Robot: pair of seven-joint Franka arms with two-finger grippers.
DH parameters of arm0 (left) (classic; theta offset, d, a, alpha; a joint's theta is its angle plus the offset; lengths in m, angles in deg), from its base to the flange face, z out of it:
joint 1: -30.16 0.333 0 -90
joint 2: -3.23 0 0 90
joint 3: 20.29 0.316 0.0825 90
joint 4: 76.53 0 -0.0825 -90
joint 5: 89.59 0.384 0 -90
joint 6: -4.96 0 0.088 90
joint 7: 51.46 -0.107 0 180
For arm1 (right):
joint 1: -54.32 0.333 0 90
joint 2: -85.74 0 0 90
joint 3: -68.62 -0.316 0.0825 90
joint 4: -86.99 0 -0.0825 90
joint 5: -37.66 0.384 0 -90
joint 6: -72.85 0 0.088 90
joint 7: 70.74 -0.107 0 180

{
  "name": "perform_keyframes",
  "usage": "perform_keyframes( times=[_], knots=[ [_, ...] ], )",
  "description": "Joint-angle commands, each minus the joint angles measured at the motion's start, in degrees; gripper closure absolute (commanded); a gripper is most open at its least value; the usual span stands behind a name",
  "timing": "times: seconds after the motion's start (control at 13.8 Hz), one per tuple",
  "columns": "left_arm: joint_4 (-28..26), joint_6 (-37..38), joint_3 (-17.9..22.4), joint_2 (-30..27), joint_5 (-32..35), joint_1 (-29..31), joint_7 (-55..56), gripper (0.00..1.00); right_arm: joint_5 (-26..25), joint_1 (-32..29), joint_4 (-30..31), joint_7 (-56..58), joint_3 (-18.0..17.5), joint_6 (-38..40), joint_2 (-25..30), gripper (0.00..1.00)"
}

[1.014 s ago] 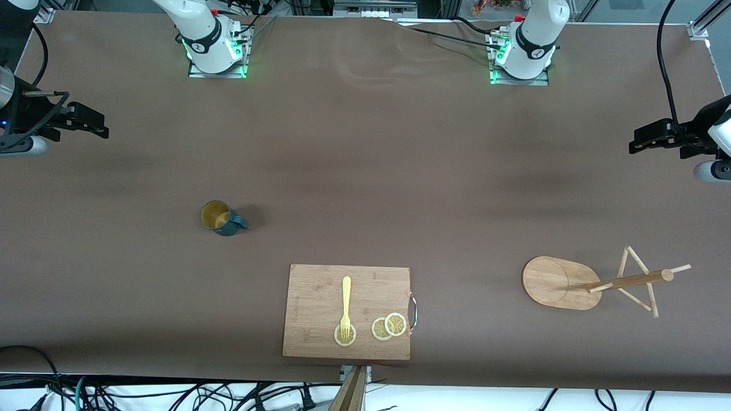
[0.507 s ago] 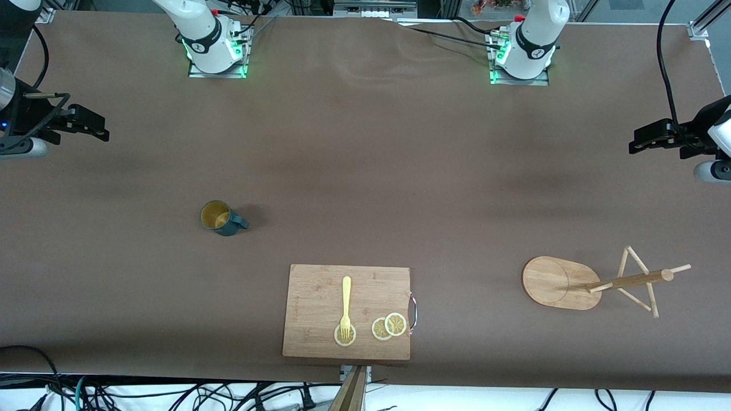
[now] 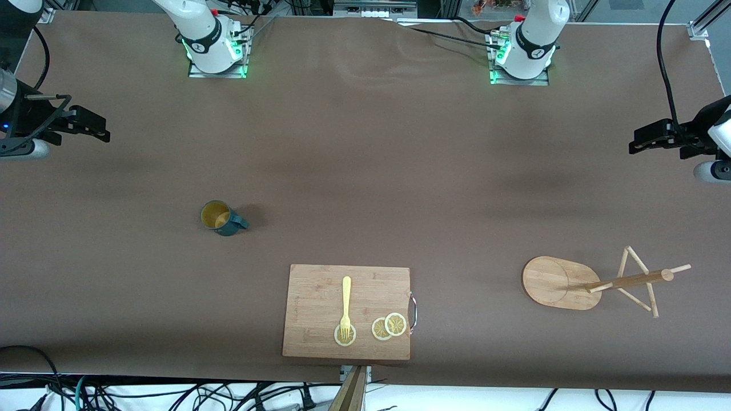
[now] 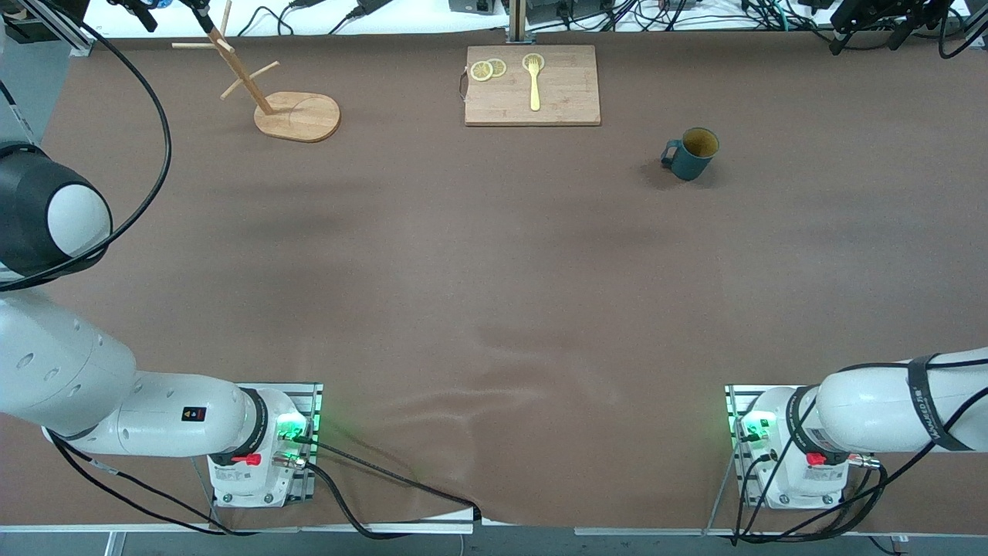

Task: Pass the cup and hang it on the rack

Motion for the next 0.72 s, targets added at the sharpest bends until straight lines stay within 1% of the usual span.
perform_keyframes(
  times=[0.0,0.65],
  knots=[
    [1.44,0.00,0.15,0.73,-1.05,0.10,0.12,0.00,0.10,-0.64,-1.27,0.12,-0.77,0.50,-0.40,0.00],
    [1.44,0.00,0.15,0.73,-1.05,0.10,0.12,0.00,0.10,-0.64,-1.27,0.12,-0.86,0.94,-0.40,0.00]
  ],
)
